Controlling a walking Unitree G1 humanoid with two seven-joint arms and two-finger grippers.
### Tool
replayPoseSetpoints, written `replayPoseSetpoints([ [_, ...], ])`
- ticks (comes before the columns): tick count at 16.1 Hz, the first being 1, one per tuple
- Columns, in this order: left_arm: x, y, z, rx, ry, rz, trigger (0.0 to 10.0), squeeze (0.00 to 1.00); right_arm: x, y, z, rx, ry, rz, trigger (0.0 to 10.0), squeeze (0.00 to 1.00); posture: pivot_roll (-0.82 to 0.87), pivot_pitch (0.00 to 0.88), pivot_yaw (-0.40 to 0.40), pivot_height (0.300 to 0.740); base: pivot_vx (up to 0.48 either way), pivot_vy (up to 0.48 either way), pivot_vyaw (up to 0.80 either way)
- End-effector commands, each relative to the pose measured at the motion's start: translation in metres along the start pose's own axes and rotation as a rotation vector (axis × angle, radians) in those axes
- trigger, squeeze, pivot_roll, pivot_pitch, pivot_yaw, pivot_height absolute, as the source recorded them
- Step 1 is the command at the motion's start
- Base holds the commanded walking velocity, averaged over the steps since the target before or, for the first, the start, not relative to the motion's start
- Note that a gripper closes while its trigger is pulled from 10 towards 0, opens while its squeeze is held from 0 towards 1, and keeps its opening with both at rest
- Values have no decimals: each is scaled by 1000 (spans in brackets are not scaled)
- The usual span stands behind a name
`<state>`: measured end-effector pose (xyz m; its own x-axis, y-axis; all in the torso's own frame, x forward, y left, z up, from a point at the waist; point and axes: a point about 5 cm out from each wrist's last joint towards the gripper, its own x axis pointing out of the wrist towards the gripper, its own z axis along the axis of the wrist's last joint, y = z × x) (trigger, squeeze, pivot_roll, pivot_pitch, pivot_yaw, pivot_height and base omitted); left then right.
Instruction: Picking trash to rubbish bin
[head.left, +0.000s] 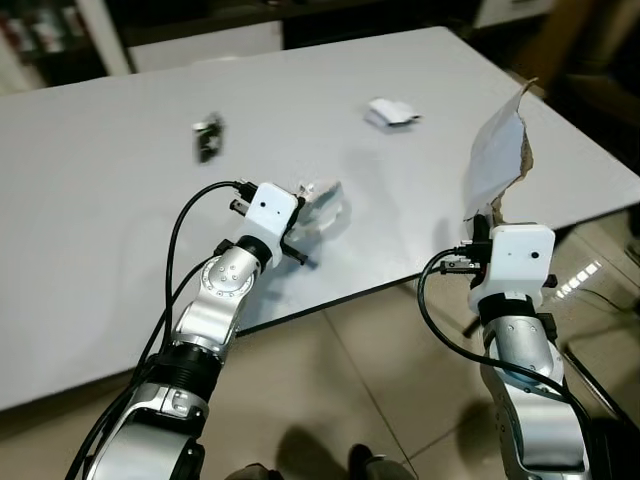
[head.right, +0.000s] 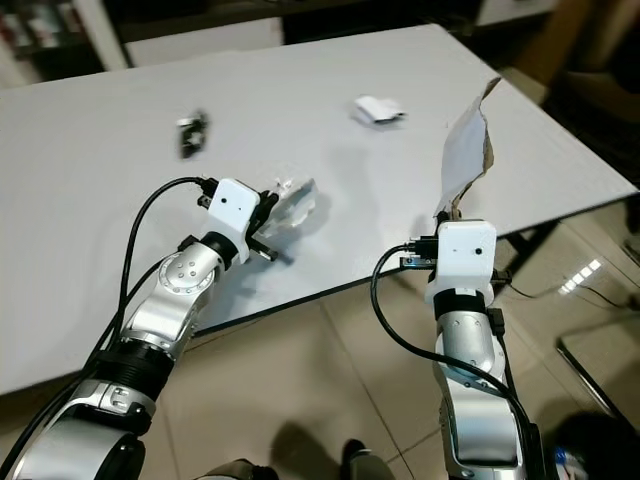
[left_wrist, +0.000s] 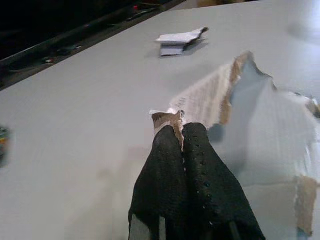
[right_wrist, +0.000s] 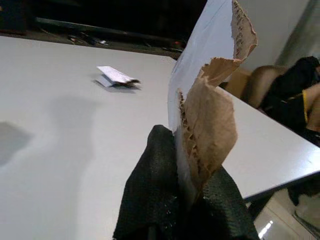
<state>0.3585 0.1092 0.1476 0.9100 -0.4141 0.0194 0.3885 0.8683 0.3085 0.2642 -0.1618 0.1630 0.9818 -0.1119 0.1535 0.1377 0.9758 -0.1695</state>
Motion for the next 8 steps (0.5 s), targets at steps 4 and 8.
replayPoseSetpoints([
  [4,4,2,-1,-32,14,-1,10000,0,-2,1,1,-1,3,-2,10000,0,91,108,21,740,0,0,-783],
  [8,7,-2,2,-65,-8,-33,10000,0,-3,1,0,-2,5,-5,10000,0,88,110,20,740,0,0,-786],
])
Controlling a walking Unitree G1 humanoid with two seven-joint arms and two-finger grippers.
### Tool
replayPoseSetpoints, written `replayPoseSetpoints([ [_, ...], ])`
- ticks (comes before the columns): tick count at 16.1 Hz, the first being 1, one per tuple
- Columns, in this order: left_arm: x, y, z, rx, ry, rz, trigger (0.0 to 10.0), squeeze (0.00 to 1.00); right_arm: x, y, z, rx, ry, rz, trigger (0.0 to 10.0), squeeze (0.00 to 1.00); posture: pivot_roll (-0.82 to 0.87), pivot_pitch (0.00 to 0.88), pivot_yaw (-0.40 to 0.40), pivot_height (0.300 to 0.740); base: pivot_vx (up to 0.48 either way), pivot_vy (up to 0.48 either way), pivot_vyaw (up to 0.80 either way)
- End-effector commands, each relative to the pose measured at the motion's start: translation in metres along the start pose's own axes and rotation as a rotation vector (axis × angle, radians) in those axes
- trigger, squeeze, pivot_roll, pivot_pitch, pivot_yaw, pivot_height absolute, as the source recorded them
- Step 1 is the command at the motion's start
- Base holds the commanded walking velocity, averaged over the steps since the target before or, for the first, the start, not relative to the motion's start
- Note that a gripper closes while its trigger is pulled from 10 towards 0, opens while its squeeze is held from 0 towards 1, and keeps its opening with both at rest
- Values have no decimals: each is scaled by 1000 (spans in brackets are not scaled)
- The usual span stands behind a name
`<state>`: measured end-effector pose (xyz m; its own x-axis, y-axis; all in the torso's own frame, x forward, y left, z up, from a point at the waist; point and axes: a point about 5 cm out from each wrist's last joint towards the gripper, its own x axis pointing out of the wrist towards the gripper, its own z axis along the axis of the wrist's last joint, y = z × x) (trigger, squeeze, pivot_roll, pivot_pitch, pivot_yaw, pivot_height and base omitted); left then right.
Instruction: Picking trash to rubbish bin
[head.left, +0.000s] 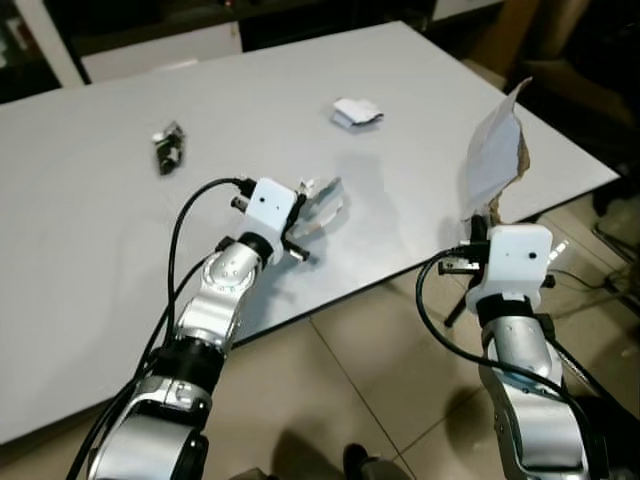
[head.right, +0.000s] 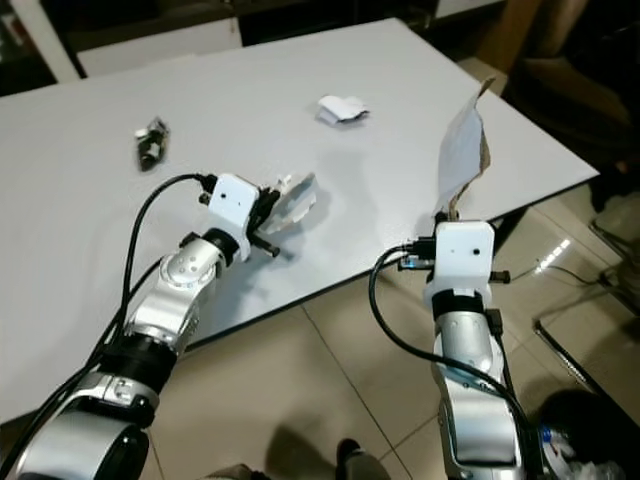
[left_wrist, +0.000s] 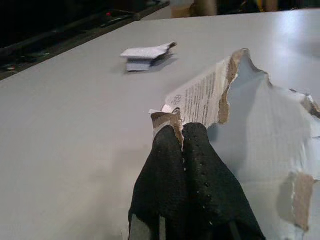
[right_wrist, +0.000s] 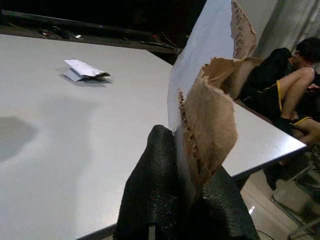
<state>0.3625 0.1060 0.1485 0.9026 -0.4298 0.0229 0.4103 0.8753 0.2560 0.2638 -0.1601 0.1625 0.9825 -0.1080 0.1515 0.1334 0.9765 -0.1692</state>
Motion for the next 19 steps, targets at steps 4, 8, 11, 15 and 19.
replayPoseSetpoints([
  [4,5,-7,4,-35,-27,-57,10000,0,-3,0,0,0,6,-11,10000,0,85,112,21,740,0,0,-781],
  [8,7,-15,6,-63,-54,-114,10000,0,-4,2,0,2,7,-8,10000,0,86,110,18,740,0,0,-781],
  [11,8,-18,8,-80,-67,-144,10000,0,-3,3,0,3,5,-5,10000,0,90,107,17,740,0,0,-781],
  [15,9,-19,8,-100,-70,-162,10000,0,-2,4,0,8,5,-3,10000,0,90,107,17,740,0,0,-780],
  [19,10,-22,11,-99,-91,-151,10000,0,-2,4,-1,10,7,-5,10000,0,90,101,18,740,0,0,-756],
])
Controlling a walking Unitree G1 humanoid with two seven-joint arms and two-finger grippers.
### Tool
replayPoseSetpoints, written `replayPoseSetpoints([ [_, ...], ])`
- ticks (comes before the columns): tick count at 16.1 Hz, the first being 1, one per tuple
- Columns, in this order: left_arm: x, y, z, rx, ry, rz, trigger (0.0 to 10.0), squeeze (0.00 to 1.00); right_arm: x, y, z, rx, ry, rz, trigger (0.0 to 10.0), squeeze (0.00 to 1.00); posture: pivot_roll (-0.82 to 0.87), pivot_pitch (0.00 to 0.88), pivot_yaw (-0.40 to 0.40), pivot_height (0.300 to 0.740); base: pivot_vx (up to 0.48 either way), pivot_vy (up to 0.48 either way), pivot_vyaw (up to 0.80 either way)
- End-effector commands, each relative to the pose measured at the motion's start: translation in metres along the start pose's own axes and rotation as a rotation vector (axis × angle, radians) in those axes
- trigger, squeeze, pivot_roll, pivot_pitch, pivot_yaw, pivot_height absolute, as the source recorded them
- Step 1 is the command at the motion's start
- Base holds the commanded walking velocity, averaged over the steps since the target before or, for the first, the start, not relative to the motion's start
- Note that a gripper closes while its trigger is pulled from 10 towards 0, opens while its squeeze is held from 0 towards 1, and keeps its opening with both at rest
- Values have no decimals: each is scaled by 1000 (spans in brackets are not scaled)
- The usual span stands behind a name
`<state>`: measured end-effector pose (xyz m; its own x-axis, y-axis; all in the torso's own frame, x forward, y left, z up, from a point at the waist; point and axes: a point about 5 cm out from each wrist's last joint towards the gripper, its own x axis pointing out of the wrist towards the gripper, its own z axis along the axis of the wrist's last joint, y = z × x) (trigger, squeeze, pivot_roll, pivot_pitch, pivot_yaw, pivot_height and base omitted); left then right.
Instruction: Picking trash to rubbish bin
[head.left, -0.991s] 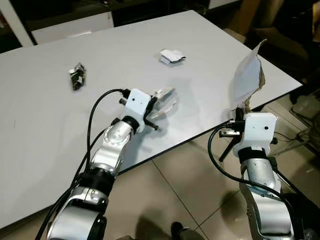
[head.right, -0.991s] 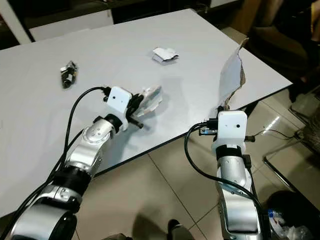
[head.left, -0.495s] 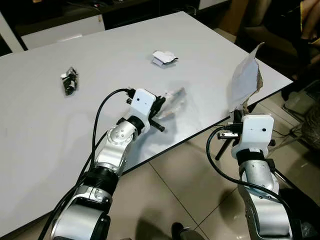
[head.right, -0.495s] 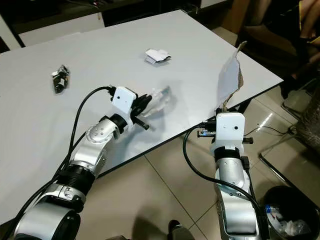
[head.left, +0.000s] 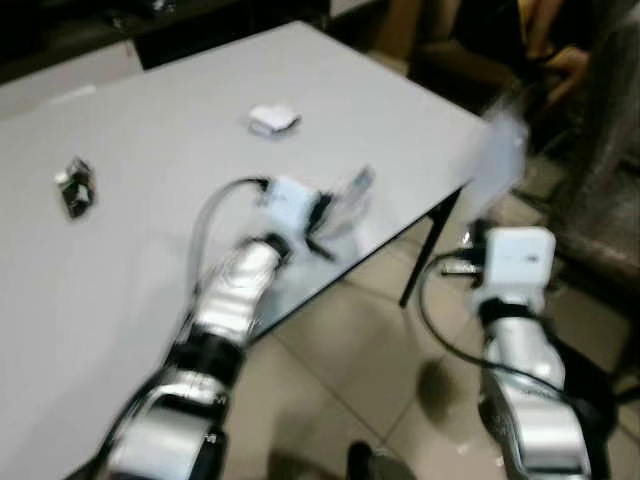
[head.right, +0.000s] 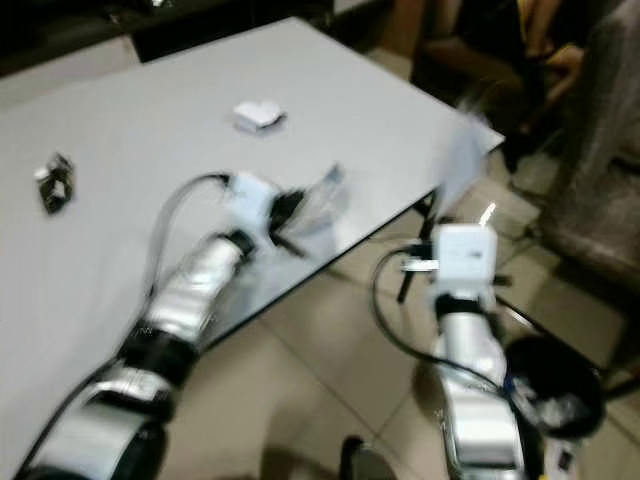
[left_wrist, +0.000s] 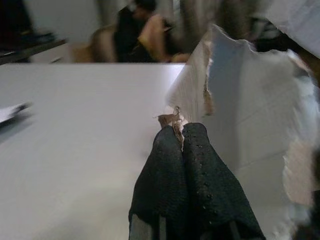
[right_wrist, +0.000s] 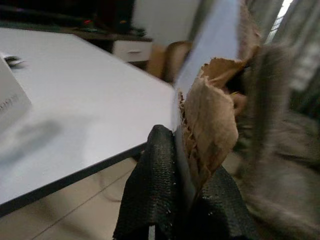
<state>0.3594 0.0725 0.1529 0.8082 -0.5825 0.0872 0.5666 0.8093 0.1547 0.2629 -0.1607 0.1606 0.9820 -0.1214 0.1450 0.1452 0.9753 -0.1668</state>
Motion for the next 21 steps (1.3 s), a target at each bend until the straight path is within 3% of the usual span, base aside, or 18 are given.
replayPoseSetpoints([
  [1,-2,6,-1,10,12,6,10000,0,-1,4,1,10,-2,7,10000,0,90,101,18,740,0,0,-756],
  [12,0,3,-2,-3,13,-8,10000,0,0,4,4,7,-8,8,10000,0,90,101,18,740,0,0,-756],
  [21,-2,1,-4,0,16,9,10000,0,-15,2,-1,9,17,-3,10000,0,83,95,18,740,0,0,-756],
])
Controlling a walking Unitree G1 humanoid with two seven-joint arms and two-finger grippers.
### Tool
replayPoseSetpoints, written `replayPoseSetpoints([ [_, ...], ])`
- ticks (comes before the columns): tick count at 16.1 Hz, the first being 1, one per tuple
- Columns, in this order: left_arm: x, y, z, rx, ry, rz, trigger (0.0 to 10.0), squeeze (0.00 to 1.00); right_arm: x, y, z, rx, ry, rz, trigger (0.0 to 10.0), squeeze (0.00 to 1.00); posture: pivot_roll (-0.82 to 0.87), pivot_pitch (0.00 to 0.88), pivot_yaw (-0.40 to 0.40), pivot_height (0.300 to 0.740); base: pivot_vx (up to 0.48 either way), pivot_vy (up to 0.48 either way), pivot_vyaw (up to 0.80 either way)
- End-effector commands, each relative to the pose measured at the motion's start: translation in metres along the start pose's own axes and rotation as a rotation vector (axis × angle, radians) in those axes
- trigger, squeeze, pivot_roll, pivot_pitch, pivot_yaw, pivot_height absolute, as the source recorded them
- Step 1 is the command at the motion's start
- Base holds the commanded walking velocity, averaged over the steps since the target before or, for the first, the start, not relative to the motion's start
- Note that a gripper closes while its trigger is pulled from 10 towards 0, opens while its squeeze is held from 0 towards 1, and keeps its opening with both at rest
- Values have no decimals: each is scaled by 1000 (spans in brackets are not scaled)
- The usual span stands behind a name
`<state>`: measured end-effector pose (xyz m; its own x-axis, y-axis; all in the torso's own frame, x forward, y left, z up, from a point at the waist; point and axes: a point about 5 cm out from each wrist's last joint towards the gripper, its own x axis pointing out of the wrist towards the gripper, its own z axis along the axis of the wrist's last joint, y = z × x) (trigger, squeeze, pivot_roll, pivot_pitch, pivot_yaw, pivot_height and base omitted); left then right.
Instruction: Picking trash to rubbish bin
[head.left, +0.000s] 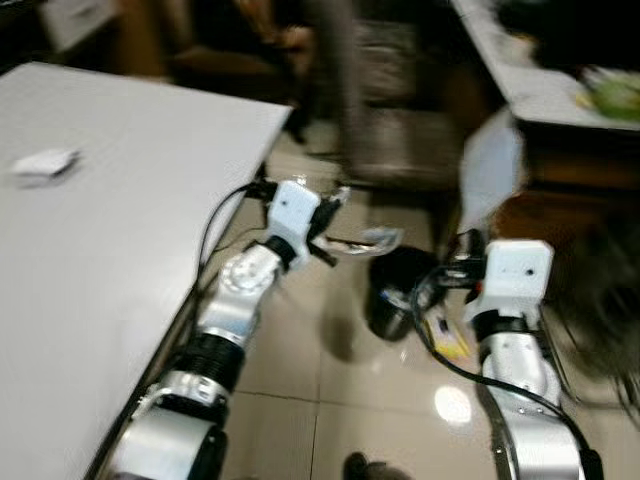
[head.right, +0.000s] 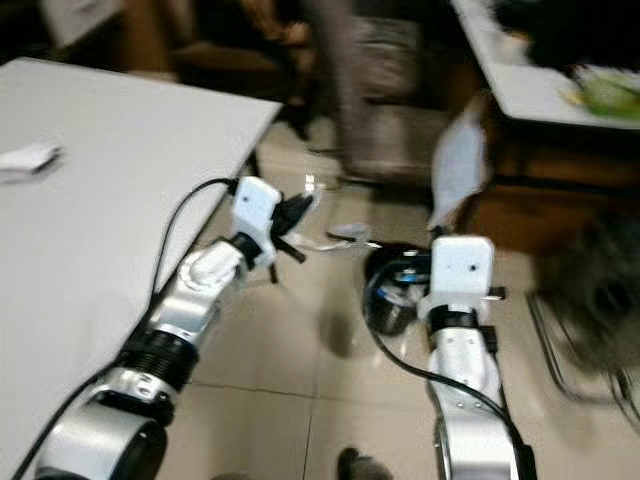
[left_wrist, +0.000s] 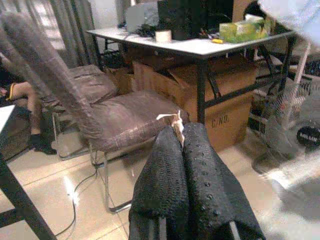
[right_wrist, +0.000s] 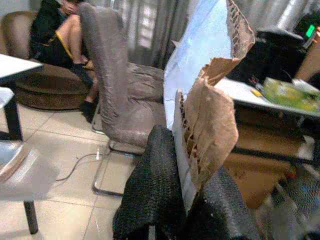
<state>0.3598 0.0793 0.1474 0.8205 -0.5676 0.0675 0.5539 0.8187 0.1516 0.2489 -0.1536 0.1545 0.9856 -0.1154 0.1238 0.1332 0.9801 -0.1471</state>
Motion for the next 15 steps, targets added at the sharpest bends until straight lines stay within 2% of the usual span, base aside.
replayPoseSetpoints([
  [1,3,-5,1,-1,-5,-6,10000,0,-5,-5,-1,-6,14,-16,10000,0,68,103,19,740,0,0,-756],
  [3,3,-6,1,-1,-4,-2,10000,0,-11,-6,-5,5,30,-20,10000,0,61,106,23,740,0,0,-728],
  [10,2,-26,-5,-9,1,-71,10000,0,-15,1,-7,15,39,-9,10000,0,45,109,31,740,0,0,0],
  [15,1,-28,-5,-22,2,-72,10000,0,-16,4,-9,20,59,1,10000,0,46,109,30,740,0,0,-768],
])
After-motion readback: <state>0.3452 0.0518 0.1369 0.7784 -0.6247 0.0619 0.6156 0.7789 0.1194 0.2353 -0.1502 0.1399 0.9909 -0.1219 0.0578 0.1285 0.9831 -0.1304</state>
